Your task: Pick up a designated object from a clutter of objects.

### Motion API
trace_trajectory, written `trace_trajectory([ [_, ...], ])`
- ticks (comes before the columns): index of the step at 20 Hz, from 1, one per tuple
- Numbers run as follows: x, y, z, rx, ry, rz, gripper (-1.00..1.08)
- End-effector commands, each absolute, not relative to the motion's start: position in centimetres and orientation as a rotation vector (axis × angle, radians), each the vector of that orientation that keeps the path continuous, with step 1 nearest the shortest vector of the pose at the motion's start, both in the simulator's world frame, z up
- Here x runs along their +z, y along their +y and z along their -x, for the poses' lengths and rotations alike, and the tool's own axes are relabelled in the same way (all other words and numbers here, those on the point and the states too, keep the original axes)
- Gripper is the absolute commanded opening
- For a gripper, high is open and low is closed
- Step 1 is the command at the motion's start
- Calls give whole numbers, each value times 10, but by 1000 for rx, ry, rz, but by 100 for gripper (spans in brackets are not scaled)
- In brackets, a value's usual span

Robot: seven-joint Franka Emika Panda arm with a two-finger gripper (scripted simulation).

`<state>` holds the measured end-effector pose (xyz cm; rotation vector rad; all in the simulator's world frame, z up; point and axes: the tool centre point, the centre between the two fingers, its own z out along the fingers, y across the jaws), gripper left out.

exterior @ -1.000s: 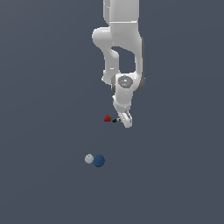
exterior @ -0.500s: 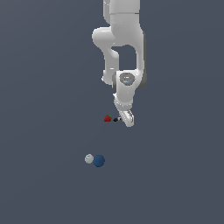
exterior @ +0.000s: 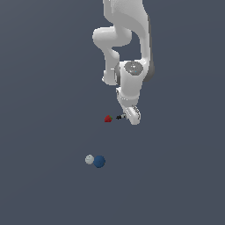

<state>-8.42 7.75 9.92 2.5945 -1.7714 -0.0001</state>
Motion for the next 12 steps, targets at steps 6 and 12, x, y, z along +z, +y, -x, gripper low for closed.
trace_trajectory([
  [6, 162, 91, 61, 0, -1771, -2594, -100],
  [12, 215, 102, 41, 0, -1771, -2594, -100],
])
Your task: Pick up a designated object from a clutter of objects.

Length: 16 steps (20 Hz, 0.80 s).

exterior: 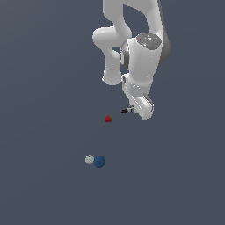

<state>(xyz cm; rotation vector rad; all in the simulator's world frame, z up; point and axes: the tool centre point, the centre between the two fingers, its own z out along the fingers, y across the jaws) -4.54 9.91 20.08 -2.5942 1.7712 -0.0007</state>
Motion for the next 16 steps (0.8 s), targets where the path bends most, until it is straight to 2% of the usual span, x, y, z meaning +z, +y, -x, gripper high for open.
trace_trajectory([
  [1, 223, 104, 37, 0, 1772, 2595, -100],
  [16, 349, 131, -15, 0, 1772, 2595, -100],
])
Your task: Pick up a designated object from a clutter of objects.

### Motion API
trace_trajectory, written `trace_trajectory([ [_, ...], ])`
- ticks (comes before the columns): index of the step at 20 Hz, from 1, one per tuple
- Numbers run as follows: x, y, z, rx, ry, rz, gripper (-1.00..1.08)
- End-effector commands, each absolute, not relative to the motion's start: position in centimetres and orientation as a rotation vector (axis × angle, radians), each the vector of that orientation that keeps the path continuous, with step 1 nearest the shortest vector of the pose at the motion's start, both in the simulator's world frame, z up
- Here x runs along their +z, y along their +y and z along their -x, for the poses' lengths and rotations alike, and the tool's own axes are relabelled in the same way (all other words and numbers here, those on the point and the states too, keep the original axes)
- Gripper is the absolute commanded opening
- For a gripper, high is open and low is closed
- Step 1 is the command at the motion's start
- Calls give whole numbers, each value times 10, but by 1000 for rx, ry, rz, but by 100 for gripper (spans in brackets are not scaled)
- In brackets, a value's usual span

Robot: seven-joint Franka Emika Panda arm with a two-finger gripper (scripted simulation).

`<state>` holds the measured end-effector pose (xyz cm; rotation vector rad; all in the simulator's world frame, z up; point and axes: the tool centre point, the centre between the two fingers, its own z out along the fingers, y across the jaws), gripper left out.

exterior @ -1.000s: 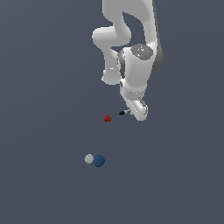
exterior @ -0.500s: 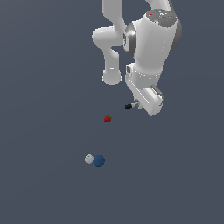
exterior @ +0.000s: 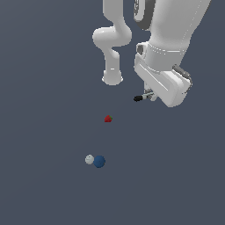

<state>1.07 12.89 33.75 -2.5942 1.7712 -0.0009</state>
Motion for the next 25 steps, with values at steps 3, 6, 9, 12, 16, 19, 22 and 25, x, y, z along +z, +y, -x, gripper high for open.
trace_trajectory([
  [3, 369, 136, -24, 0, 1772, 2595, -100],
  [6, 388, 140, -33, 0, 1772, 2595, -100],
  [9, 403, 144, -40, 0, 1772, 2595, -100],
  [12, 415, 147, -46, 0, 1772, 2595, -100],
  [16, 426, 149, -52, 0, 1772, 2595, -100],
  [19, 431, 151, -55, 0, 1772, 2595, -100],
  [22, 434, 151, -56, 0, 1772, 2595, -100],
  [25, 435, 152, -57, 0, 1772, 2595, -100],
])
